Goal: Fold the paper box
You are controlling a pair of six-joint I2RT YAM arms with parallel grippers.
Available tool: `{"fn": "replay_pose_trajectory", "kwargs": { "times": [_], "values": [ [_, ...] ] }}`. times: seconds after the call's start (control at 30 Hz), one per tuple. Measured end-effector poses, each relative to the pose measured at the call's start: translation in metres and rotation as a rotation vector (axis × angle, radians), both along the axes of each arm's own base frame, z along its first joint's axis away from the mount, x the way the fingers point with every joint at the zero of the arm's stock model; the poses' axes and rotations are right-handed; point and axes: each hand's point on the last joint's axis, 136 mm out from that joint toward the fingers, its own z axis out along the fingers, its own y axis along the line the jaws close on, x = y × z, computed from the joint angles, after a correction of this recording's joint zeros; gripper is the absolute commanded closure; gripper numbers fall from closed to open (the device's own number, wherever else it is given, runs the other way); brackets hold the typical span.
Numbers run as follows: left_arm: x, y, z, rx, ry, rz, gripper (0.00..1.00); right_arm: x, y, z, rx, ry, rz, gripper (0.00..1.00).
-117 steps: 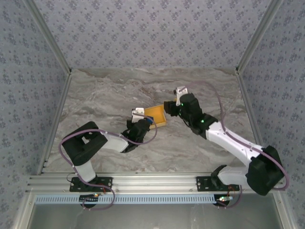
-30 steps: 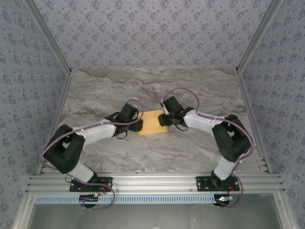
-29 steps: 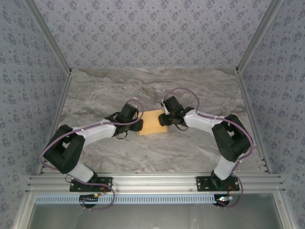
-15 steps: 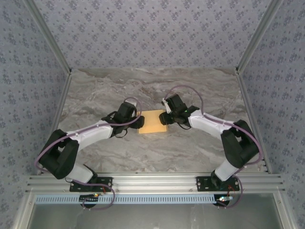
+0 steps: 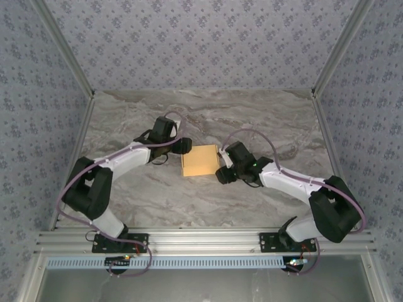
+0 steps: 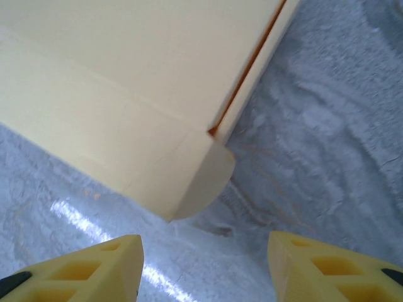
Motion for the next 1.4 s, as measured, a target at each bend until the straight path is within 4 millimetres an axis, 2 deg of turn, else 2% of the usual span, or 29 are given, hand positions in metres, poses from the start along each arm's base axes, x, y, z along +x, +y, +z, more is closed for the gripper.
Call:
{"fn": "replay_pose_trajectory", "kwargs": {
  "times": [0.2,0.33,0.47,0.67,0.77,0.93,1.03,1.17,1.3,1.4],
  "values": [
    [0.019,-0.017,-0.021,-0.009,0.090,-0.084,0.25,-0.004,0.006,-0.005,0.007,0.009,0.027,0.43],
    [0.020,-0.031,-0.028,-0.039,0.133,-0.146,0.26,0.000,0.006,-0.018,-0.018,0.031,0.031,0.44],
    [0.013,-0.037,-0.029,-0.061,0.164,-0.188,0.27,0.010,0.003,-0.024,-0.030,0.049,0.016,0.45],
    [0.005,-0.042,-0.030,-0.088,0.189,-0.218,0.28,0.041,0.001,-0.016,-0.018,0.037,-0.035,0.47],
    [-0.003,-0.039,-0.033,-0.092,0.201,-0.218,0.28,0.050,-0.009,-0.014,-0.018,0.040,-0.072,0.47],
    [-0.026,-0.032,-0.042,-0.106,0.250,-0.219,0.28,0.062,-0.028,-0.010,-0.024,0.048,-0.139,0.47],
    [-0.034,-0.029,-0.040,-0.112,0.258,-0.213,0.27,0.061,-0.036,-0.012,-0.039,0.064,-0.165,0.46],
    [-0.030,-0.026,-0.029,-0.107,0.219,-0.202,0.27,0.055,-0.040,-0.001,-0.021,0.055,-0.176,0.46],
    [-0.025,-0.021,-0.030,-0.092,0.215,-0.186,0.29,0.040,-0.032,0.018,0.089,0.054,-0.169,0.45],
    [-0.019,-0.022,-0.034,-0.082,0.223,-0.186,0.31,0.031,-0.023,0.022,0.180,0.085,-0.164,0.45]
  ]
}}
